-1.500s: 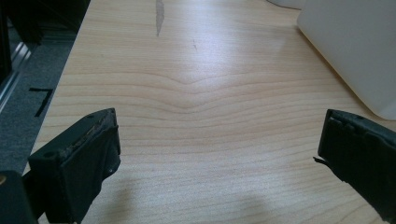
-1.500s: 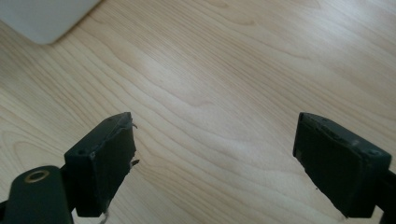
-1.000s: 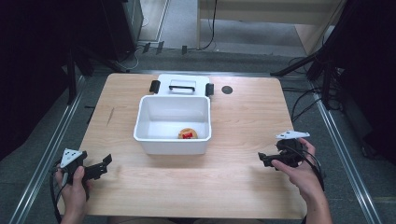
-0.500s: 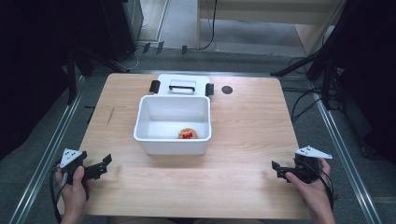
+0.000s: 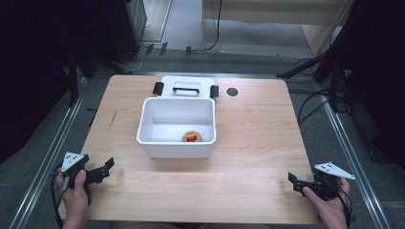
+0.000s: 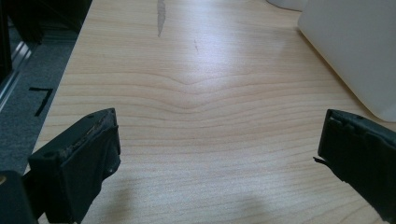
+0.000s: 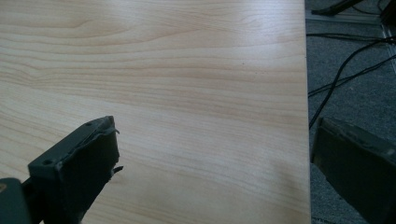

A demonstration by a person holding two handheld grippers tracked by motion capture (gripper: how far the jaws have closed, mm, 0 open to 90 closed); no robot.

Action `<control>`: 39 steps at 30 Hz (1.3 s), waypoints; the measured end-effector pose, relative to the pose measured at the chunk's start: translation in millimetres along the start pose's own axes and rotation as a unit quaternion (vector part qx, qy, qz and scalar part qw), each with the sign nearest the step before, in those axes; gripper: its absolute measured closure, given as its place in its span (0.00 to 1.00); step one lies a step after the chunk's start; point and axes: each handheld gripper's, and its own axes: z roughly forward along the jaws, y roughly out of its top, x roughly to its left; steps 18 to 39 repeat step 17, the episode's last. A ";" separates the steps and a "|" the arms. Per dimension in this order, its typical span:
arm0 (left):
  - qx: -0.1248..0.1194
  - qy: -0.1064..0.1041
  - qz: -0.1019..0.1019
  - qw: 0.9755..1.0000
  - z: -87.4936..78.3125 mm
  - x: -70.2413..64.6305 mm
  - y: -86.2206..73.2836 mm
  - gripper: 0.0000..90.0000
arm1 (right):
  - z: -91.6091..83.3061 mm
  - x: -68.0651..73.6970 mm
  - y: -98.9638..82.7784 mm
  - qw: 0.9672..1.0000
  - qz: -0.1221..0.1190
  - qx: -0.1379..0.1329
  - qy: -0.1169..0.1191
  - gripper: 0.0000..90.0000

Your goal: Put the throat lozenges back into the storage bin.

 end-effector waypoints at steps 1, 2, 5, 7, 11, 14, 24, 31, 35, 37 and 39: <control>0.001 0.000 0.000 1.000 0.1 0.0 0.1 0.00 | -1.0 -0.8 -1.6 1.000 0.004 -0.004 -0.001 0.01; 0.002 0.000 0.000 1.000 0.1 0.0 0.1 0.00 | -1.9 -1.4 -3.1 1.000 0.009 -0.010 -0.002 0.02; 0.001 0.001 0.000 1.000 0.1 -0.3 0.1 0.00 | -2.5 -2.2 -8.1 0.999 0.029 -0.029 -0.007 0.05; 0.004 0.001 0.002 1.000 0.4 -0.4 0.3 0.00 | -0.9 -1.7 -10.6 0.999 0.035 -0.033 -0.006 0.05; 0.003 0.000 0.003 1.000 1.2 -0.6 0.5 0.00 | -0.9 0.3 -12.5 0.999 0.037 -0.038 -0.005 0.06; 0.005 0.001 0.004 1.000 1.7 -0.8 1.1 0.00 | -2.1 -0.2 -14.8 0.998 0.044 -0.040 -0.005 0.06; 0.006 0.004 0.003 1.000 2.9 -0.6 1.7 0.00 | -4.8 -3.4 -15.8 0.997 0.053 -0.050 -0.006 0.07; 0.006 0.004 0.003 1.000 2.9 -0.6 1.7 0.00 | -4.8 -3.4 -15.8 0.997 0.053 -0.050 -0.006 0.07; 0.006 0.004 0.003 1.000 2.9 -0.6 1.7 0.00 | -4.8 -3.4 -15.8 0.997 0.053 -0.050 -0.006 0.07; 0.006 0.004 0.003 1.000 2.9 -0.6 1.7 0.00 | -4.8 -3.4 -15.8 0.997 0.053 -0.050 -0.006 0.07; 0.006 0.004 0.003 1.000 2.9 -0.6 1.7 0.00 | -4.8 -3.4 -15.8 0.997 0.053 -0.050 -0.006 0.07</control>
